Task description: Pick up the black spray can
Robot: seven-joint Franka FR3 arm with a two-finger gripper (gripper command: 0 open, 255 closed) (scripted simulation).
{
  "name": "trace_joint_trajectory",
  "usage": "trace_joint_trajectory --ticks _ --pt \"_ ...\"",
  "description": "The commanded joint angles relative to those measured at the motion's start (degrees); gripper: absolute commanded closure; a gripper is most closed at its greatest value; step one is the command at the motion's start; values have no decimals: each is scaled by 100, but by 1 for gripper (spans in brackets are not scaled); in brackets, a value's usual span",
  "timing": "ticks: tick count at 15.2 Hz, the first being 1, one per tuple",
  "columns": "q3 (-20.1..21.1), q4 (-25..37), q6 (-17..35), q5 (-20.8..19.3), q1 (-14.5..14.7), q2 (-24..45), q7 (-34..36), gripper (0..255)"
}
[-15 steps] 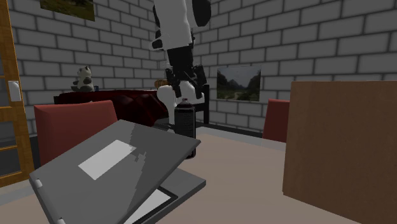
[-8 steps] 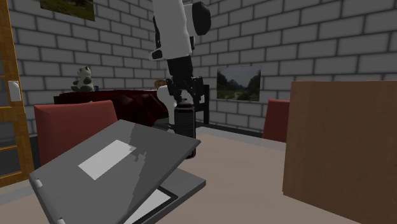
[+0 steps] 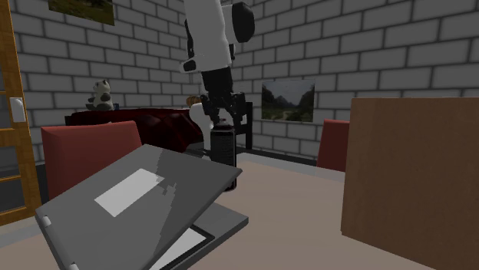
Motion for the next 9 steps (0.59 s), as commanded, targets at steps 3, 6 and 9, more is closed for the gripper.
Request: trace_joint_trajectory --ticks 3,6,9 --pt "-3 118 -138 -3 -5 -15 19 255" --pt "-4 331 -361 -6 -9 -27 55 255" --pt "-5 558 -587 -8 -13 -29 92 255"
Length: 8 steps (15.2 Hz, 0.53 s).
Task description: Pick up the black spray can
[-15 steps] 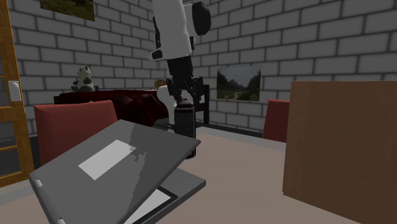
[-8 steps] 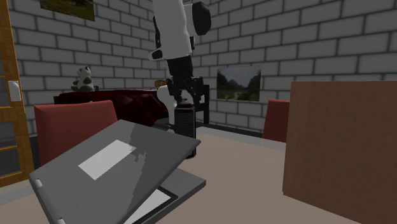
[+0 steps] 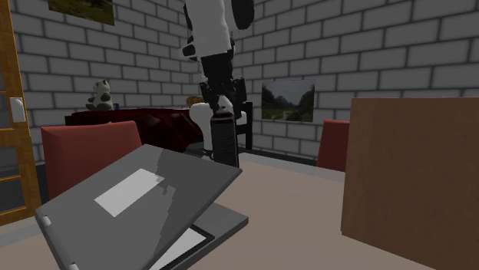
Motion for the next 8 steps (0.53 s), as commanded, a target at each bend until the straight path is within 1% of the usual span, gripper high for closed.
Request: trace_joint_trajectory --ticks 1,7,8 --pt "0 137 -157 0 -3 -24 25 255" --pt "-1 655 -625 -1 -9 19 104 255" --pt "-1 668 -637 -1 -9 20 106 255"
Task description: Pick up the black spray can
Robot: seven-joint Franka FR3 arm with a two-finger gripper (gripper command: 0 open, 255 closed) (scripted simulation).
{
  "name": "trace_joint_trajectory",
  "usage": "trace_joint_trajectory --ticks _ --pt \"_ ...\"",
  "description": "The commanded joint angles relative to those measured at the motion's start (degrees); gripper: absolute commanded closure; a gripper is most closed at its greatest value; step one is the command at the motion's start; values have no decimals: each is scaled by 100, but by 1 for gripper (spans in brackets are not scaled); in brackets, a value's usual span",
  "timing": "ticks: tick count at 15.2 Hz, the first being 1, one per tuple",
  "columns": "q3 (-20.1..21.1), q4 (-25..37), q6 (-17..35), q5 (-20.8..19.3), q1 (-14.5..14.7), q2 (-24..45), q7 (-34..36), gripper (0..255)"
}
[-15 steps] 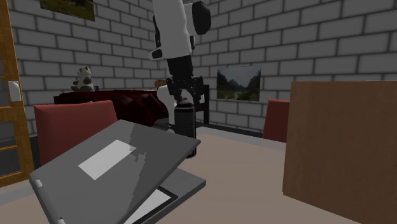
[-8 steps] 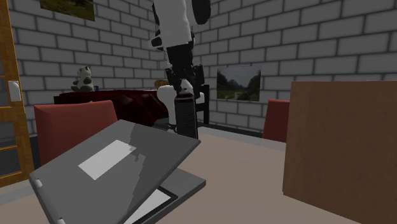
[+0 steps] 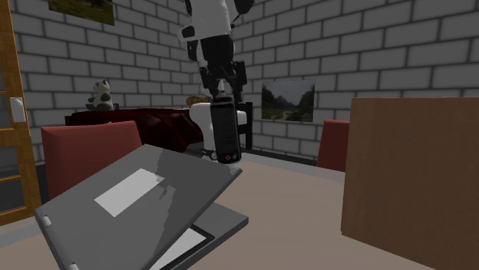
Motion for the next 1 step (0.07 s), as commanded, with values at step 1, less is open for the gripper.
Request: trace_joint_trajectory --ticks 1 --pt "0 50 -38 0 -1 9 6 255"
